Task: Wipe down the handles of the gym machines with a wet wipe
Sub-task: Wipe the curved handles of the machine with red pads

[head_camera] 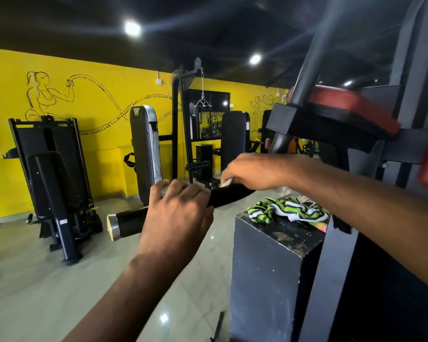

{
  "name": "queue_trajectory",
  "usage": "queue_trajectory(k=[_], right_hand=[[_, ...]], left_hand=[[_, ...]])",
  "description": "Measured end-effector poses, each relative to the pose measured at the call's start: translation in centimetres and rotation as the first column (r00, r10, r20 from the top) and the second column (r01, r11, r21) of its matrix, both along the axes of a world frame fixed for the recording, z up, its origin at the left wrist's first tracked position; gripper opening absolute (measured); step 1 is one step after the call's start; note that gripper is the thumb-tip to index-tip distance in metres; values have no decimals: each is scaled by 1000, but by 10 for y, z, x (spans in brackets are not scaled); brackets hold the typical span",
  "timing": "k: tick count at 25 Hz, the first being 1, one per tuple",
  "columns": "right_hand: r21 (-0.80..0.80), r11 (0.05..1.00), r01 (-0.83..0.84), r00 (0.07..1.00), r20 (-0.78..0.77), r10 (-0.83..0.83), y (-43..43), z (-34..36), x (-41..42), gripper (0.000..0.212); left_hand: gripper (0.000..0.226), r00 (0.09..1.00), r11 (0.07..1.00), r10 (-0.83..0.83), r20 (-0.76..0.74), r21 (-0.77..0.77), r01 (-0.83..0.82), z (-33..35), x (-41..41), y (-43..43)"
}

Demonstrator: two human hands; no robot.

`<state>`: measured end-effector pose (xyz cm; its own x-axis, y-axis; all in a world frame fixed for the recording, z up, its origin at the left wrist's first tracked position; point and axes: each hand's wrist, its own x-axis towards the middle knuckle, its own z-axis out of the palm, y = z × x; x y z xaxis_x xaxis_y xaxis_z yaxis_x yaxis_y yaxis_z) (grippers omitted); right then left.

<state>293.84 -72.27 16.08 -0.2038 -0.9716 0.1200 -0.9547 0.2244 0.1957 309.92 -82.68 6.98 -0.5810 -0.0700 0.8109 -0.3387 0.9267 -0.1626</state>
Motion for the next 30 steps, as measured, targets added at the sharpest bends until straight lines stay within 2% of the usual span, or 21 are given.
queue_trajectory(k=[2,8,11,13,14,16,18,19,22,23,24,25,26,27,28,29,30], right_hand=[[73,996,41,999,25,-42,-4,4,4,39],[142,980,139,989,-79,-129,-12,7,12,43],[-1,991,137,989,-64,-137,-5,-2,12,44],[-161,978,135,990,-14,-139,2,-10,12,41],[-248,965,81,997,12,-81,5,-17,14,38],[-410,910,-62,998,-31,54,8,-35,19,34],[-579,810,-94,995,-92,50,10,-54,15,35],[-691,720,-61,998,-66,21,11,-68,13,35],[-921,388,30,997,58,60,9,-121,24,34],[-958,268,101,985,133,107,3,-138,28,32],[-959,130,250,945,271,181,-7,-153,33,29],[-883,-6,469,837,442,322,-18,-163,39,23],[-719,-96,689,639,539,549,-30,-166,46,18],[-500,-83,862,373,516,771,-40,-164,53,15],[-305,23,952,101,384,918,-50,-159,57,11],[-177,127,976,-87,217,972,-58,-154,56,11],[-120,206,971,-196,87,977,-61,-148,50,17]], left_hand=[[20,1000,1000,-2,-3,-6,2,-2,0,-1],[22,1000,1000,5,-7,-16,-5,1,-3,1],[25,1000,1000,9,-5,-27,-9,-1,-1,-1],[26,1000,1000,15,-4,-27,-15,-1,-1,-2],[25,1000,999,20,-8,-33,-21,-1,-2,-2],[22,999,998,27,-20,-48,-28,-1,-4,0],[23,999,999,21,-32,-42,-22,0,-6,-1],[24,999,999,20,-27,-30,-20,0,-7,-1],[24,1000,999,26,-17,-18,-26,-2,-6,0],[24,1000,999,26,-18,-19,-26,-2,-7,0],[24,1000,1000,23,-14,-20,-23,-2,-8,0],[24,1000,1000,18,-9,-21,-19,-2,-9,0],[25,1000,1000,17,-9,-22,-17,-2,-9,0],[26,1000,1000,19,-13,-23,-20,-2,-10,0],[26,1000,999,22,-18,-26,-23,-2,-10,0],[26,1000,999,22,-21,-28,-22,-2,-10,1],[26,1000,999,17,-23,-29,-18,-1,-10,1]])
